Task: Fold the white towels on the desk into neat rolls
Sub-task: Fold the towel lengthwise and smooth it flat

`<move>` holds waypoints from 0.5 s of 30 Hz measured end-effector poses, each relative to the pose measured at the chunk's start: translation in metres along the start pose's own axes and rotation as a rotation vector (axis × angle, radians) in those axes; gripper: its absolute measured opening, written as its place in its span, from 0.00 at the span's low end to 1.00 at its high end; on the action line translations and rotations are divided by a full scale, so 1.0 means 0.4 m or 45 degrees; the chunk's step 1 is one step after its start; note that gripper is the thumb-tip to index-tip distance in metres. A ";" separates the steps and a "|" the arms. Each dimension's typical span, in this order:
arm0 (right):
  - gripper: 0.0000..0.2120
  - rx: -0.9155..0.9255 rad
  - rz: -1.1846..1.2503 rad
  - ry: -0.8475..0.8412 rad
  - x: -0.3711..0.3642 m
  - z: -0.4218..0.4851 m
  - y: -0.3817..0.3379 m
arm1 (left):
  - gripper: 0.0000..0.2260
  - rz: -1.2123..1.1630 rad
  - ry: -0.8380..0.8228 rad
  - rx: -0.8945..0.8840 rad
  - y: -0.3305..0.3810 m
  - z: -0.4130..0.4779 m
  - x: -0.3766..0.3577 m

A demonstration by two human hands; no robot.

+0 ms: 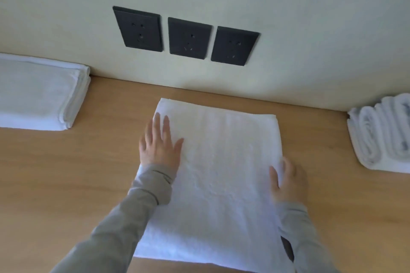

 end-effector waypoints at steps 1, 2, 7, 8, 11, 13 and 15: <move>0.21 0.172 -0.008 -0.051 -0.027 -0.008 -0.079 | 0.30 0.037 -0.042 -0.174 0.058 -0.045 -0.025; 0.23 0.346 -0.032 -0.173 -0.073 -0.026 -0.159 | 0.30 0.061 -0.113 -0.311 0.104 -0.088 -0.052; 0.28 0.693 -0.279 -0.400 -0.206 -0.061 -0.233 | 0.30 0.175 -0.182 -0.457 0.046 -0.146 -0.076; 0.29 0.637 -0.294 -0.378 -0.196 -0.044 -0.189 | 0.31 0.170 -0.171 -0.425 0.000 -0.139 -0.068; 0.30 0.451 -0.263 -0.303 -0.155 -0.003 -0.068 | 0.35 0.107 -0.243 -0.313 -0.082 -0.125 -0.068; 0.30 0.332 -0.228 -0.305 -0.141 0.021 -0.036 | 0.38 0.099 -0.261 -0.268 -0.077 -0.119 -0.064; 0.29 0.281 -0.159 -0.247 -0.123 0.056 -0.056 | 0.40 0.090 -0.230 -0.264 -0.037 -0.096 -0.048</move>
Point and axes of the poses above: each hand's wrist, its own z-axis towards the middle knuckle, its own x-axis out of the back of the hand, y = z × x, the point moved 10 cm from there along z, towards the middle knuckle
